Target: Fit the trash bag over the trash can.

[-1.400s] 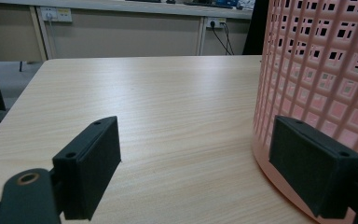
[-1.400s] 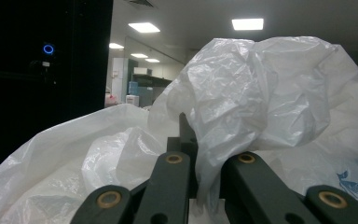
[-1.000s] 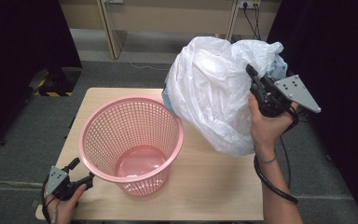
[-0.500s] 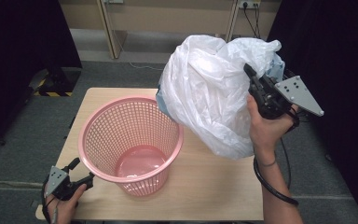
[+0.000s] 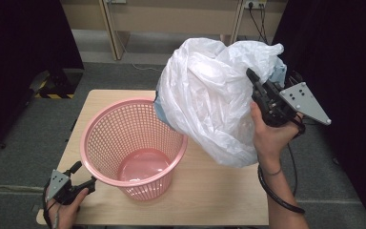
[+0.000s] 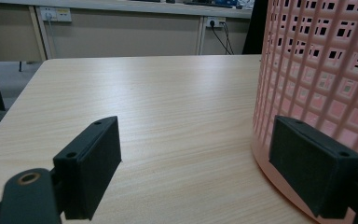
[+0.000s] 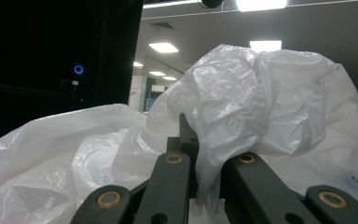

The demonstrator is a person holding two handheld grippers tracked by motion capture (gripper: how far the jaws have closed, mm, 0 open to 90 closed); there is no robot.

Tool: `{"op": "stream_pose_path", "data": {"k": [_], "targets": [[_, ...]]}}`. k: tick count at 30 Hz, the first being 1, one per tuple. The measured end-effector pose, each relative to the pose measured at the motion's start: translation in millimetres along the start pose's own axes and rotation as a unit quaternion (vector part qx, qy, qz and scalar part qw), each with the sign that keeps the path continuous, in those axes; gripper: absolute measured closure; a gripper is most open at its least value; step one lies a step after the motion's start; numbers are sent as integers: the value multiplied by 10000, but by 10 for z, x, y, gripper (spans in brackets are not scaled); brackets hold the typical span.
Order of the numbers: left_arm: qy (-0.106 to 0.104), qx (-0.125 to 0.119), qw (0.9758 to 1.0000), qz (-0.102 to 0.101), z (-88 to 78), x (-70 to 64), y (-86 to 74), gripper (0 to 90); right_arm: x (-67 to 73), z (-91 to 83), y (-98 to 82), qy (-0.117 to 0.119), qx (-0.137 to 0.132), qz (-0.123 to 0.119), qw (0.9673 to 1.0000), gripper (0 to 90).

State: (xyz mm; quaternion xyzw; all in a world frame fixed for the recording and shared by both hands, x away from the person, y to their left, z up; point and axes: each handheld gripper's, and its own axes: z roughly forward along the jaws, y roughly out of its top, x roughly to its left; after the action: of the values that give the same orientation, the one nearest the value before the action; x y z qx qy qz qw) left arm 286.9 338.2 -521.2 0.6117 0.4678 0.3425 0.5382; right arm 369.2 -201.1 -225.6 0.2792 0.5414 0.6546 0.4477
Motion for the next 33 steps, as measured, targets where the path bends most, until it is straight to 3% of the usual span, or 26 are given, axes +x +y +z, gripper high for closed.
{"op": "stream_pose_path", "data": {"k": [33], "targets": [[0, -5, 10000, -5, -1, 1, 0, 164, 165, -112, 103, 181, -208, -70, 9996, 890]]}}
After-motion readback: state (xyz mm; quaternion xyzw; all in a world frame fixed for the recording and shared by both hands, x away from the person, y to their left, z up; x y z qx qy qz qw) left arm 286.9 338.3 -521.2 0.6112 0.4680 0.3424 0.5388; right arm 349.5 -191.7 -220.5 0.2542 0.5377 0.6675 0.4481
